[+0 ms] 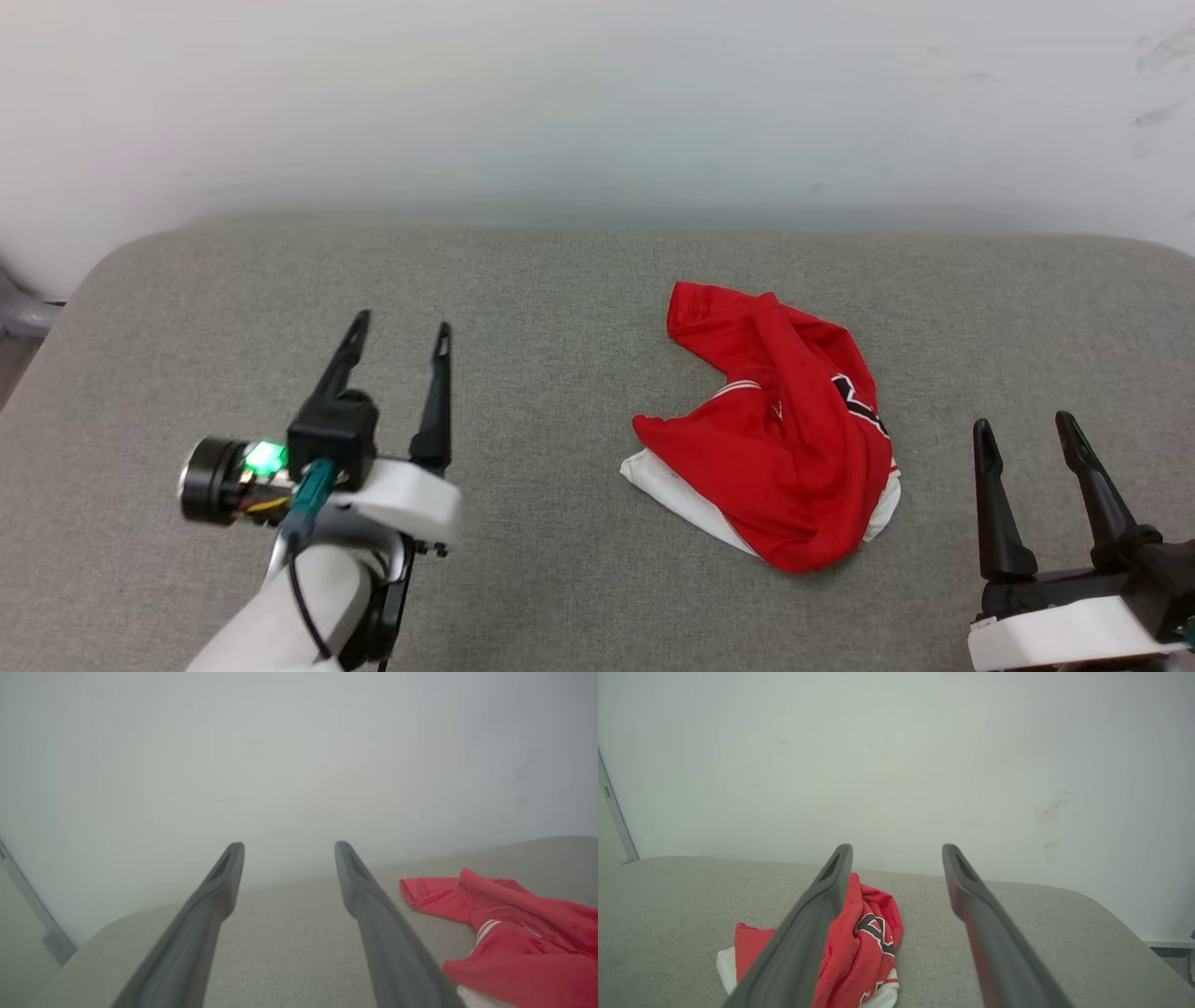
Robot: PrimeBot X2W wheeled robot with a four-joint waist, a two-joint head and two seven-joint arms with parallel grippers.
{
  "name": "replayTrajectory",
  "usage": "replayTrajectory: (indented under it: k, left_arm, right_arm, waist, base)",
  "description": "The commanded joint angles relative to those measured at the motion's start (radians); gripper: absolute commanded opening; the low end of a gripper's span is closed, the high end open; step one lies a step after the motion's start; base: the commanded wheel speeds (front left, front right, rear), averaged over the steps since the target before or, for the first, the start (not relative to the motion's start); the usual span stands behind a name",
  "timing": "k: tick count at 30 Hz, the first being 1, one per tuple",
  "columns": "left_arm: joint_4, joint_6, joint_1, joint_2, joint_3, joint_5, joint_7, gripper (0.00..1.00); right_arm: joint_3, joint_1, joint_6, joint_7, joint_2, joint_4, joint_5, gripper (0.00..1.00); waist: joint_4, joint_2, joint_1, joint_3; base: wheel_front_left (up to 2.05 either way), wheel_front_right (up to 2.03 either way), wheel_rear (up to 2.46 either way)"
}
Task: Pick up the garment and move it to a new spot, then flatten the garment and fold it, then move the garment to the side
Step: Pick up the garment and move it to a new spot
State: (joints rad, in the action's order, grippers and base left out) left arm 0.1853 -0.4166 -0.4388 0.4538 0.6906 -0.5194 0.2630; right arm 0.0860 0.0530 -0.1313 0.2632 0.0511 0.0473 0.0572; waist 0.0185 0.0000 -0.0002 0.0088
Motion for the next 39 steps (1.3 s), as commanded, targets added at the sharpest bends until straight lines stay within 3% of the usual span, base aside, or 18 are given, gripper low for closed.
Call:
replayTrajectory:
  k: [1,7,10,16,26,39]
  left_arm:
    - [-0.049,-0.019,0.071,-0.008,-0.062,0.039,0.002,1.00]
    - [-0.138,-0.033,0.240,-0.046,-0.211,0.126,0.002,1.00]
    - [-0.177,-0.014,0.329,-0.080,-0.286,0.177,0.002,1.00]
    - [-0.214,0.062,0.460,-0.153,-0.398,0.268,0.002,1.00]
    - [-0.196,0.197,0.559,-0.251,-0.472,0.377,0.003,1.00]
    - [-0.184,0.276,0.586,-0.323,-0.563,0.444,0.003,1.00]
  right_arm:
    - [-0.001,0.013,0.001,0.002,-0.002,-0.005,-0.002,1.00]
    - [-0.005,0.025,0.001,0.002,-0.002,-0.014,0.004,1.00]
    - [-0.007,0.030,0.001,0.002,-0.002,-0.020,0.011,1.00]
    - [-0.013,0.043,0.001,0.002,-0.002,-0.034,0.021,1.00]
    - [-0.025,0.068,0.001,0.002,-0.002,-0.050,0.041,1.00]
    - [-0.021,0.094,0.001,0.002,-0.002,-0.056,0.051,1.00]
  waist:
    - [0.001,0.0000,0.0002,-0.005]
    - [0.001,0.0000,0.0002,-0.017]
    - [0.002,0.0000,0.0002,-0.023]
    - [0.006,0.0000,0.0002,-0.036]
    - [0.010,0.0000,0.0002,-0.052]
    - [0.014,0.0000,0.0002,-0.055]
  base:
    - [0.00,0.00,0.00]
    - [0.00,0.00,0.00]
    - [0.00,0.00,0.00]
    - [0.00,0.00,0.00]
    - [0.00,0.00,0.00]
    - [0.00,0.00,0.00]
